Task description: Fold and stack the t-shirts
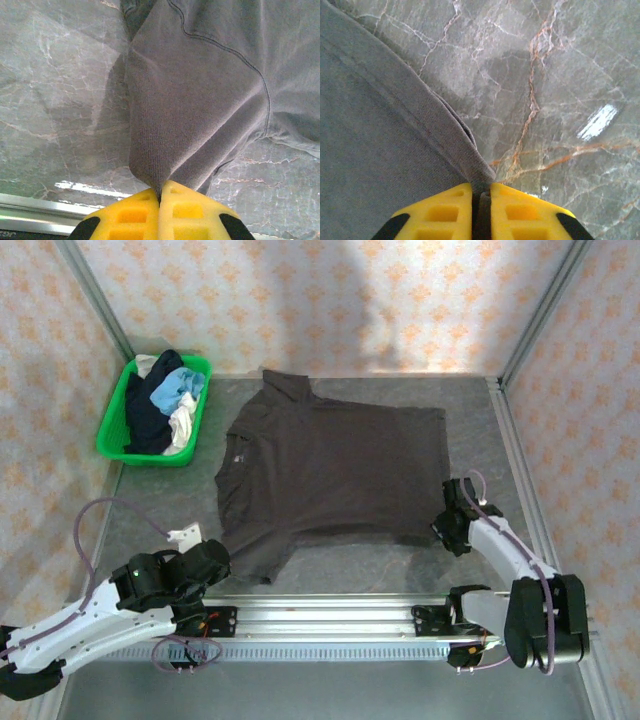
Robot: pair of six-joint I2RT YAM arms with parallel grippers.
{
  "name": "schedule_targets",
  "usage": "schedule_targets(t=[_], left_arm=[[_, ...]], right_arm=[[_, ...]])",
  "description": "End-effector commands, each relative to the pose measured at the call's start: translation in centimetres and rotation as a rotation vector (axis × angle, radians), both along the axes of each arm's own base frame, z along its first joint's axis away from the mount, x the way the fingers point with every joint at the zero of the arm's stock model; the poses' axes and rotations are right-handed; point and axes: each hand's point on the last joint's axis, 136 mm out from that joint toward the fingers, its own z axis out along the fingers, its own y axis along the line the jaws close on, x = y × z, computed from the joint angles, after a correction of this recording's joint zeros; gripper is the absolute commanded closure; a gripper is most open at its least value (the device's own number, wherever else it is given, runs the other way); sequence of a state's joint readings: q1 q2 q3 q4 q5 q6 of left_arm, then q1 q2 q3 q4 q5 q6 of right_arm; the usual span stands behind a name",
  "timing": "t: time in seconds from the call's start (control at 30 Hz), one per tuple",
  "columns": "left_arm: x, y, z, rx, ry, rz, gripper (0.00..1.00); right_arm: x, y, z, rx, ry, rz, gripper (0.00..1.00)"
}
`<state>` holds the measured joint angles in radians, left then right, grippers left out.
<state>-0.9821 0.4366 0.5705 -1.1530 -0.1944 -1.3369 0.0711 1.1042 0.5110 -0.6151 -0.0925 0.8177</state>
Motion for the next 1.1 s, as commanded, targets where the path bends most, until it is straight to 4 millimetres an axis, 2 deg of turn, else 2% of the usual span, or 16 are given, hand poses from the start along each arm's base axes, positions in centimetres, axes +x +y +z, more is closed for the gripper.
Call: schedule_targets(t=[0.0,0.07,0.2,0.37,0.5,0.67,0.77,0.93,1.07], left_arm=[[1.0,1.4,2.2,0.059,-0.081,0.026,1.0],[1.5,1.8,3.6,0.078,-0.121,0.034,1.0],[3.2,1.6,6.8,0.153,-0.188,0.023,1.0],[6.4,-0.2,8.2,0.249,-0.109,-0.035,1.0],[10.4,-1.2,8.4,0.269,-0.074,-0.058,1.0],[15.3,-1.7,8.8,0.348,-0.007,-0.087,1.0],[17.4,-1.7,9.0,0.37,0.022,-0.094,1.0],[19.1,-1.0,11.0,0.399,-0.005,-0.091,1.0],[20.3,-0.1,12.1,0.41,-0.036,-0.07,1.0]], right_arm=[[-0.1,-1.1,2.2,-0.062,-0.021,0.001,0.95],[0.0,-1.7,3.5,-0.098,-0.049,0.005,1.0],[1.2,-2.4,6.3,-0.151,-0.095,0.024,1.0],[4.1,-2.5,8.1,-0.184,-0.106,0.068,1.0],[6.5,-2.7,8.9,-0.213,-0.109,0.087,1.0],[9.4,-2.5,8.7,-0.219,-0.094,0.114,1.0],[10.5,-2.5,8.4,-0.234,-0.059,0.133,1.0],[10.5,-2.6,8.4,-0.246,-0.023,0.164,1.0],[11.2,-2.7,9.4,-0.262,-0.048,0.188,1.0]])
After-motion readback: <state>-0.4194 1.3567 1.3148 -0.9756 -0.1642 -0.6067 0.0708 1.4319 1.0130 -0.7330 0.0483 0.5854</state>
